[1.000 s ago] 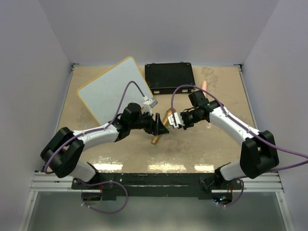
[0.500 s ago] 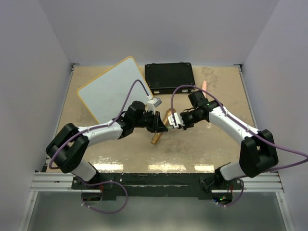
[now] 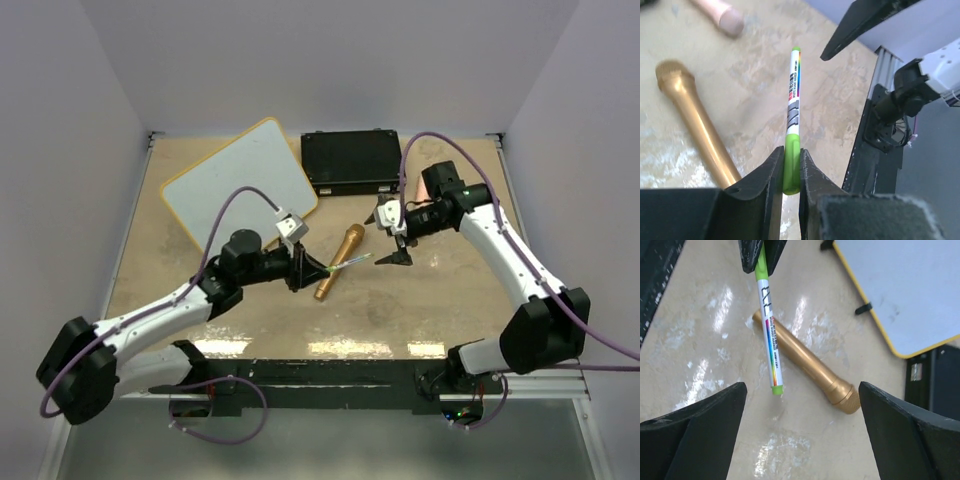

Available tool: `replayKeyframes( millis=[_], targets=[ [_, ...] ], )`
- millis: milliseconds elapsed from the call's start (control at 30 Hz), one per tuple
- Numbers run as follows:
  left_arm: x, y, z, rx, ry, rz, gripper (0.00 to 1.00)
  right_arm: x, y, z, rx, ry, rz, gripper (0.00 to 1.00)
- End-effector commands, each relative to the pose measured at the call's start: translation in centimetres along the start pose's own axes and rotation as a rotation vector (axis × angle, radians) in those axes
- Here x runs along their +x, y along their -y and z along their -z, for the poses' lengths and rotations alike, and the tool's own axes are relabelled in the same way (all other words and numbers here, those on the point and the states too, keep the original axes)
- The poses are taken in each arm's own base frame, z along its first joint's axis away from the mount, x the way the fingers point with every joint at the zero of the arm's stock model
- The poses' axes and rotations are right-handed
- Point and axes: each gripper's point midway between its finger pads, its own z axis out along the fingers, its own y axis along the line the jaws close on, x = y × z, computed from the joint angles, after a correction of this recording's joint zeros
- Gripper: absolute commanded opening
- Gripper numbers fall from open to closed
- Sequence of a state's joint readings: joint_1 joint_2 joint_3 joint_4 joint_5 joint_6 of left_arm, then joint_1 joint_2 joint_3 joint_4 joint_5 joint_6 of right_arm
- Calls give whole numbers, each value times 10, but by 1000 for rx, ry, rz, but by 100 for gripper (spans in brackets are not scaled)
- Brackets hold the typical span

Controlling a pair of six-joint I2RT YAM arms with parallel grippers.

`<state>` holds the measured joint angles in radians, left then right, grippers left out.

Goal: Write a sentence on the whiteboard
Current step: Pass from the right arm to the left, then pass from the left arm to the right

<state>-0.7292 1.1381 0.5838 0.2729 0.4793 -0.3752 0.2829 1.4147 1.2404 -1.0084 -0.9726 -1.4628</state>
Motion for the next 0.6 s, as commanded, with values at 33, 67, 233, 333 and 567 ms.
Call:
replayKeyframes(
  millis=[33, 67, 233, 333, 567],
  targets=[
    [-33, 31, 27, 112, 247, -235, 0, -81, -18, 19, -30, 271, -20, 98],
    [-47, 40, 34, 133, 323, -270, 0, -86, -15, 19, -21, 296, -27, 99],
    [-45, 41, 48, 128, 436, -274, 0, -102, -23, 18, -83, 394, -149, 98],
    [-48, 42, 53, 128, 475, -281, 0, -101, -28, 12, -105, 401, -184, 98],
    [-51, 48, 56, 162, 517, -275, 0, -98, -23, -3, -96, 401, -267, 98]
  ],
)
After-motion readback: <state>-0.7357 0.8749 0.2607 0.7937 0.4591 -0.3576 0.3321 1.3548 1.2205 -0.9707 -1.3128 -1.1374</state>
